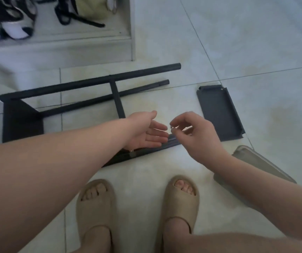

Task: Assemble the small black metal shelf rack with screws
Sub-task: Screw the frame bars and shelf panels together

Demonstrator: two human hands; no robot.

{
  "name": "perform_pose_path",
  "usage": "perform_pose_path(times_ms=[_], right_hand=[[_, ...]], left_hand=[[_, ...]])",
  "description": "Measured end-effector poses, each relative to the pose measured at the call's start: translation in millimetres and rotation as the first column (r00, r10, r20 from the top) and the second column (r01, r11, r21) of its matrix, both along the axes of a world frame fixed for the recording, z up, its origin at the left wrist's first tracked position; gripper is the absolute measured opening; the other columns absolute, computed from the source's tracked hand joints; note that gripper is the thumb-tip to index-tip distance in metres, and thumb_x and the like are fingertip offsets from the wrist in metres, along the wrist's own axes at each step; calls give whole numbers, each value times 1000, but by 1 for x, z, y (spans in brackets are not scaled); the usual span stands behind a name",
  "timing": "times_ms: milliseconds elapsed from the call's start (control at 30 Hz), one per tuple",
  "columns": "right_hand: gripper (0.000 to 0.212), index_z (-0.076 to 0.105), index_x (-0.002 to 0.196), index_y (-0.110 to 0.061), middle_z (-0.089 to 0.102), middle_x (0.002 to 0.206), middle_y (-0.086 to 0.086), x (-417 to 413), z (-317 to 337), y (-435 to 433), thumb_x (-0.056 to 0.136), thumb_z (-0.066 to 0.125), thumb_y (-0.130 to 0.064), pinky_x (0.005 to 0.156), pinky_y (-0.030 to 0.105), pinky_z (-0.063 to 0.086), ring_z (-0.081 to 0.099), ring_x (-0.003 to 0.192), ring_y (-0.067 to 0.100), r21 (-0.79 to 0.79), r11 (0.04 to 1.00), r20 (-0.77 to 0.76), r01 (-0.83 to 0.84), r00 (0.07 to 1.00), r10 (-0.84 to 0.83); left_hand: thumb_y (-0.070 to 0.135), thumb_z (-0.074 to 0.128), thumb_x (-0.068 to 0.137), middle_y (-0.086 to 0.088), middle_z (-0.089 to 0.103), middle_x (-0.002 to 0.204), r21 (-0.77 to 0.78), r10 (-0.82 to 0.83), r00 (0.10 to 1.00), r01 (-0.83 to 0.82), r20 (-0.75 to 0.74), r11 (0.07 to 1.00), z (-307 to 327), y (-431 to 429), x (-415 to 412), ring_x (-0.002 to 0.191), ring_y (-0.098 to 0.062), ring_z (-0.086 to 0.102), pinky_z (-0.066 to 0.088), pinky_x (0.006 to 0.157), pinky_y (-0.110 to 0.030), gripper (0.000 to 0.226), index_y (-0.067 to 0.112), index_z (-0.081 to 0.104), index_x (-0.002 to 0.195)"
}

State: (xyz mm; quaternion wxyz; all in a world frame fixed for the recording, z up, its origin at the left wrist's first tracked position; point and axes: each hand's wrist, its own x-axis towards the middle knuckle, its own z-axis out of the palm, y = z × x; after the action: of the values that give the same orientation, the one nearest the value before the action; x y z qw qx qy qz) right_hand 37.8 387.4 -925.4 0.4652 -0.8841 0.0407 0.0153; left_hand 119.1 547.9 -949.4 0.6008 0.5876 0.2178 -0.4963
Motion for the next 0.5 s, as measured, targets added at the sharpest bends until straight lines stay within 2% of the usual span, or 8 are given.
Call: perform_pose_path(times_ms=[167,267,367,433,500], right_hand=[[17,69,96,-21,70,95,-13,22,7,61,90,71,-5,74,15,52,66,89,1,97,987,-49,-131,989,136],[13,71,99,-19,73,95,-12,28,-1,76,90,71,-10,76,15,53,67,91,1,108,986,-37,-130,990,135],[15,69,105,-24,71,100,-15,31,-19,76,94,68,-13,82,14,50,64,97,-1,-17,981,-75,-191,979,189],[23,65,118,-24,66,112,-16,34,-35,71,95,66,-18,90,16,46,57,105,-1,-165,938,-135,-304,949,284],[43,55,137,-25,55,133,-12,37,-49,66,96,66,-27,100,18,37,46,121,2,-328,822,-196,-465,885,422]], left_hand=[[51,32,106,-9,75,81,-132,51,995,-61,-83,989,-2,60,1,79,-24,76,55,64,-30,64,8,71,78],[39,40,105,-7,71,77,-41,128,989,-131,-70,990,-13,86,3,69,-18,70,50,55,-25,55,7,73,74],[12,44,98,-7,65,80,81,160,987,-157,-31,984,-27,105,5,66,-15,63,46,47,-21,29,6,67,83],[-4,37,90,-10,63,88,117,191,981,-193,26,974,-40,112,8,75,-17,64,47,49,-21,29,5,65,91],[-10,31,91,-11,64,95,144,232,969,-243,88,959,-55,115,12,84,-18,65,48,56,-23,36,5,63,95]])
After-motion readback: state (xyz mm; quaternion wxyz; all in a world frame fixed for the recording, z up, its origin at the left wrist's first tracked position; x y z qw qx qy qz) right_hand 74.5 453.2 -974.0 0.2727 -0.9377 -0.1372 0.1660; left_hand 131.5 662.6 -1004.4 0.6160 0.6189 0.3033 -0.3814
